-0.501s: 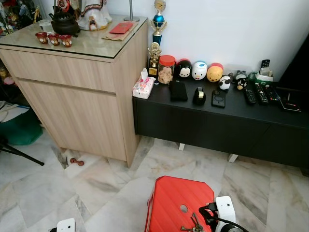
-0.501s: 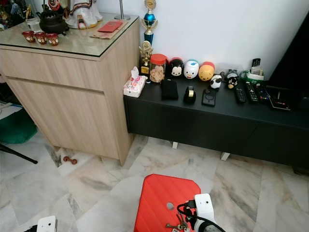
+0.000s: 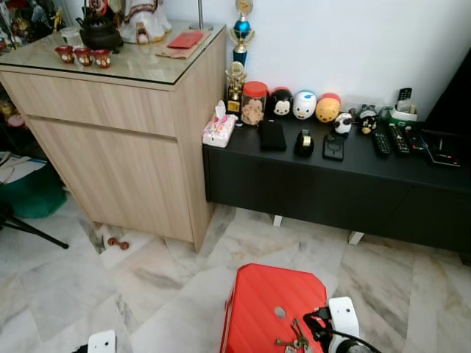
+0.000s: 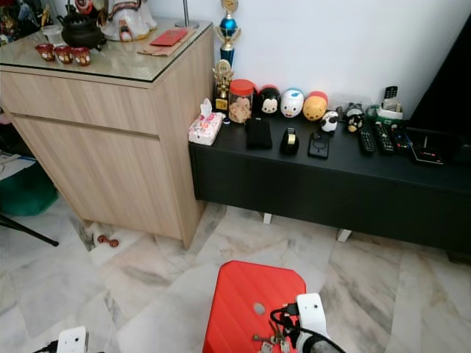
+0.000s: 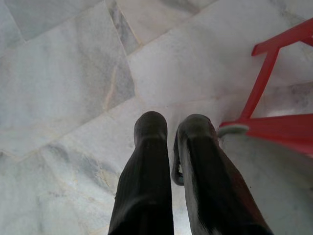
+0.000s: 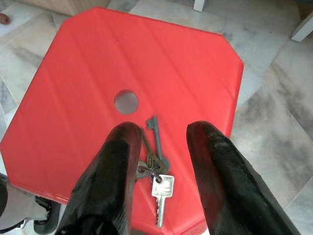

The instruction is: Hang keys on a hook

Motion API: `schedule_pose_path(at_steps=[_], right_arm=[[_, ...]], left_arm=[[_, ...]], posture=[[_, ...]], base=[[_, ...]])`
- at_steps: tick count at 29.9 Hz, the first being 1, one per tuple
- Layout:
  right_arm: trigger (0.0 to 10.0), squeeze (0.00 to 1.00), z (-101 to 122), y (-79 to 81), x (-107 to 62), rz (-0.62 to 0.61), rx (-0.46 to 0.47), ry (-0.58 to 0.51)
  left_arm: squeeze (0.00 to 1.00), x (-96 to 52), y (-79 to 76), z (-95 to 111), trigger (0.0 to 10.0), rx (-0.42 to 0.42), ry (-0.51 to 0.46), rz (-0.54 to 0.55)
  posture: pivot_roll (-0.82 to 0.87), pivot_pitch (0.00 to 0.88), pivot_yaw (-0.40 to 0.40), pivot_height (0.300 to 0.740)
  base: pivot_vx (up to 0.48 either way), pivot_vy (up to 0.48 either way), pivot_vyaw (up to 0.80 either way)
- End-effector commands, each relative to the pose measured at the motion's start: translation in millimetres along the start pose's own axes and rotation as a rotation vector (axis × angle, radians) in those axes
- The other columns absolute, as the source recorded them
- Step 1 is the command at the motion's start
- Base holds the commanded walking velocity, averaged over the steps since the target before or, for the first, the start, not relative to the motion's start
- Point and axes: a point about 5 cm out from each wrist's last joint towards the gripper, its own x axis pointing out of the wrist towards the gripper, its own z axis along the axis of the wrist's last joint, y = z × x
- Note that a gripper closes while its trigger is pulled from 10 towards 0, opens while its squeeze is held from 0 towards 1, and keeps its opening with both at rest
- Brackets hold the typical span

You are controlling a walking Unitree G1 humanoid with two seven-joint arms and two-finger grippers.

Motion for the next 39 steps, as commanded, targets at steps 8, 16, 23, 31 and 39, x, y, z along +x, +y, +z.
schedule_pose_path(at_steps=[8,16,23,31,39], right_arm=[[10.0,0.00,-1,-1.6,-0.9,0.001,0.016,0.002],[10.0,0.00,1,-0.5,-0.6,0.020,0.012,-0.010],[10.0,0.00,-1,-2.3,-0.9,-0.001,0.027,0.000],[10.0,0.00,19,13.6,6.9,0.023,0.055,-0.107],[10.0,0.00,19,5.2,5.9,-0.038,0.107,-0.104]], left_arm=[[0.00,-0.8,2.8,-2,10.0,0.016,0.007,0.003],[0.00,-0.7,2.4,-1,10.0,0.015,0.005,-0.001],[0.00,-0.5,1.7,-1,10.0,0.015,0.006,-0.002],[0.00,-0.5,1.7,-1,10.0,0.018,0.006,-0.006],[0.00,-0.3,2.4,0,10.0,0.021,0.005,-0.010]], posture=[[0.17,0.025,-0.050,0.651],[0.16,0.025,-0.049,0.651],[0.16,0.025,-0.052,0.651],[0.16,0.028,-0.050,0.651],[0.16,0.036,-0.042,0.651]], base=[[0.000,0.000,0.00],[0.000,0.000,0.48],[0.000,0.000,0.00],[0.000,0.000,0.00],[0.000,0.000,0.00]])
